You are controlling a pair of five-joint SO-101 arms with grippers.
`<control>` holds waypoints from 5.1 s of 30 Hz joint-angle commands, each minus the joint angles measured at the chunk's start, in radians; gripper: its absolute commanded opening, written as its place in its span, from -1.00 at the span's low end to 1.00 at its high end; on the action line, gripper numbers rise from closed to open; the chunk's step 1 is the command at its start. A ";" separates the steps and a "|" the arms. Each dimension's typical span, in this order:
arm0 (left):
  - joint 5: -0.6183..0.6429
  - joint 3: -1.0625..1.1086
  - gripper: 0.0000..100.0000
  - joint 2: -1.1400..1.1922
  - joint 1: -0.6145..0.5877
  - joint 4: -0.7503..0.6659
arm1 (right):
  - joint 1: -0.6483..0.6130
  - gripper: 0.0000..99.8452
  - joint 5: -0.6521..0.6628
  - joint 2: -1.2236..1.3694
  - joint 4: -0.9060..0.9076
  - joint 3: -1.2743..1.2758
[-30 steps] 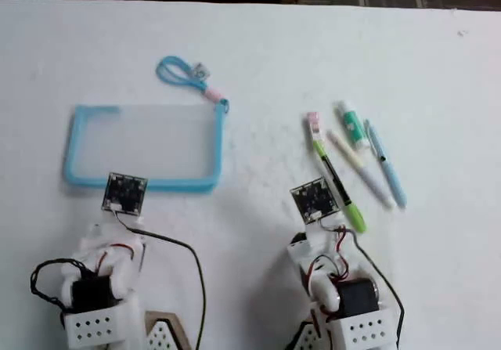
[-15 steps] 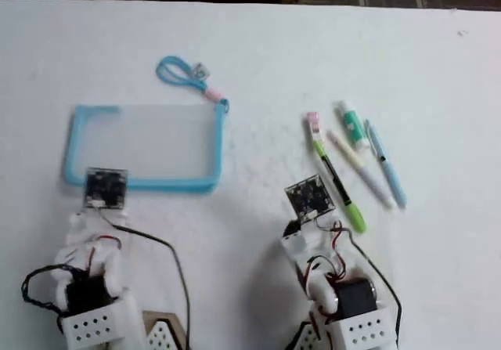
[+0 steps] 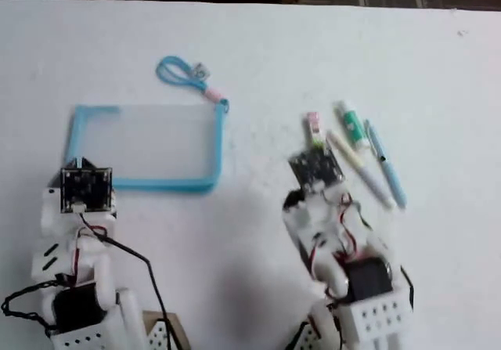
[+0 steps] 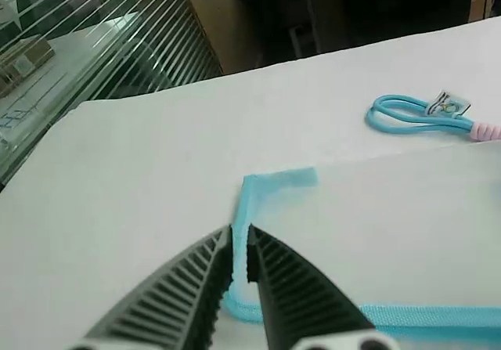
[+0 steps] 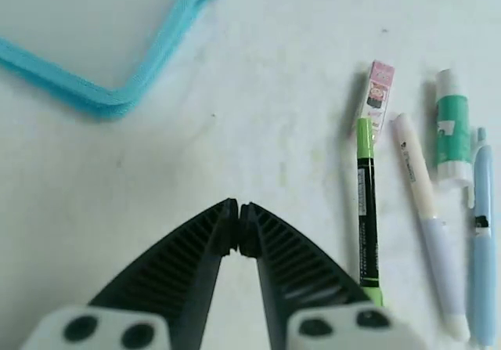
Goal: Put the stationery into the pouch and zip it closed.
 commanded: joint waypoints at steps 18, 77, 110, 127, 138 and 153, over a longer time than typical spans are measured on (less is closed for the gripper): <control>0.180 -0.377 -0.86 0.705 -0.058 0.135 | -0.170 -0.38 0.000 1.394 -0.027 -1.204; 0.178 -0.727 -0.86 1.070 -0.064 0.493 | -0.183 -0.58 -0.112 2.209 0.483 -2.400; 0.172 -0.750 -0.87 1.070 -0.065 0.546 | -0.177 -0.97 -0.106 2.255 0.673 -2.387; 0.172 -0.750 -0.87 1.070 -0.062 0.549 | -0.127 -0.96 -0.152 1.839 0.674 -1.554; 0.172 -0.750 -0.87 1.070 -0.064 0.549 | -0.151 -0.38 -0.083 1.756 0.674 -1.433; 0.172 -0.750 -0.87 1.070 -0.064 0.549 | -0.150 -0.64 0.035 1.768 0.363 -1.438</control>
